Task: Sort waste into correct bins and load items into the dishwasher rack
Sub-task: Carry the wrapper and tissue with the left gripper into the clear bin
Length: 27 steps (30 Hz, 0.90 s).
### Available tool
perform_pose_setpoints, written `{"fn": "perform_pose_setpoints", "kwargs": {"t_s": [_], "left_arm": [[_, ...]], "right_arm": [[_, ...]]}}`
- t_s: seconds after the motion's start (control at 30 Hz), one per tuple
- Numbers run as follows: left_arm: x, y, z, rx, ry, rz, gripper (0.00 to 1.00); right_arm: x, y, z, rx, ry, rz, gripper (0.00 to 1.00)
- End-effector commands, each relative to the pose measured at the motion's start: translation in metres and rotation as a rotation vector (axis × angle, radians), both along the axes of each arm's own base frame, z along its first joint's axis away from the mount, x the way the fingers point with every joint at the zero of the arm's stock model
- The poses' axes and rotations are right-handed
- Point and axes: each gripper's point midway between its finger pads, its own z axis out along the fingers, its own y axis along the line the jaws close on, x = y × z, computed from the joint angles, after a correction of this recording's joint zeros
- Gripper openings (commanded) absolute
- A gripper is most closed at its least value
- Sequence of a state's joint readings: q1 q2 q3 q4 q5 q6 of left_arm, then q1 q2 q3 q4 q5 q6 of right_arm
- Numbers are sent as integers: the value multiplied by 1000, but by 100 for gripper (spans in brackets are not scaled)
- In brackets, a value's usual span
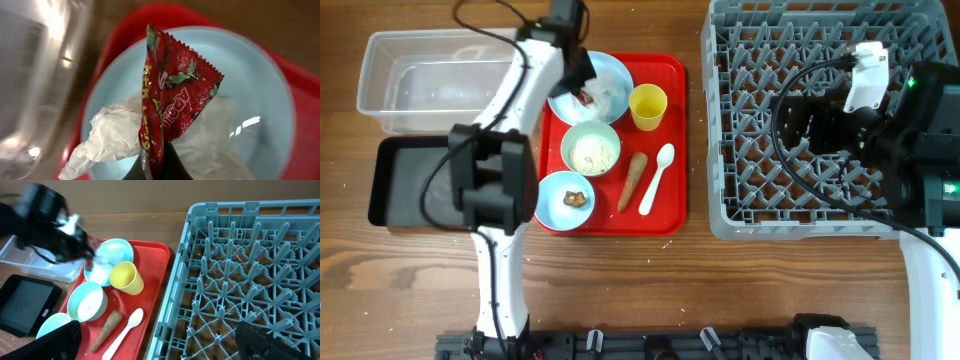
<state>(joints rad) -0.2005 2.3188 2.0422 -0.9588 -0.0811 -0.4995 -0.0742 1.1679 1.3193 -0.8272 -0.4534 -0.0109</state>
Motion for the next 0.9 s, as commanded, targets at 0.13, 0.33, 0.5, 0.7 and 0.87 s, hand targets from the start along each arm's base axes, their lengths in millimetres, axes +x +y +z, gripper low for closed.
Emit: {"fn": "perform_pose_setpoints", "kwargs": {"t_s": [0.13, 0.33, 0.5, 0.7, 0.87], "left_arm": [[-8, 64, 151, -38, -253, 120, 4], [-21, 153, 162, -16, -257, 292, 4], [-20, 212, 144, -1, -244, 407, 4], [-11, 240, 108, 4, -208, 455, 8], [-8, 240, 87, 3, -168, 455, 94]], "right_arm": [[1, 4, 7, 22, -7, 12, 100], [1, 4, 6, 22, -5, 12, 99], [1, 4, 6, 22, -4, 12, 100], [1, 4, 6, 21, -4, 12, 100], [1, 4, 6, 22, -2, 12, 100]]}}
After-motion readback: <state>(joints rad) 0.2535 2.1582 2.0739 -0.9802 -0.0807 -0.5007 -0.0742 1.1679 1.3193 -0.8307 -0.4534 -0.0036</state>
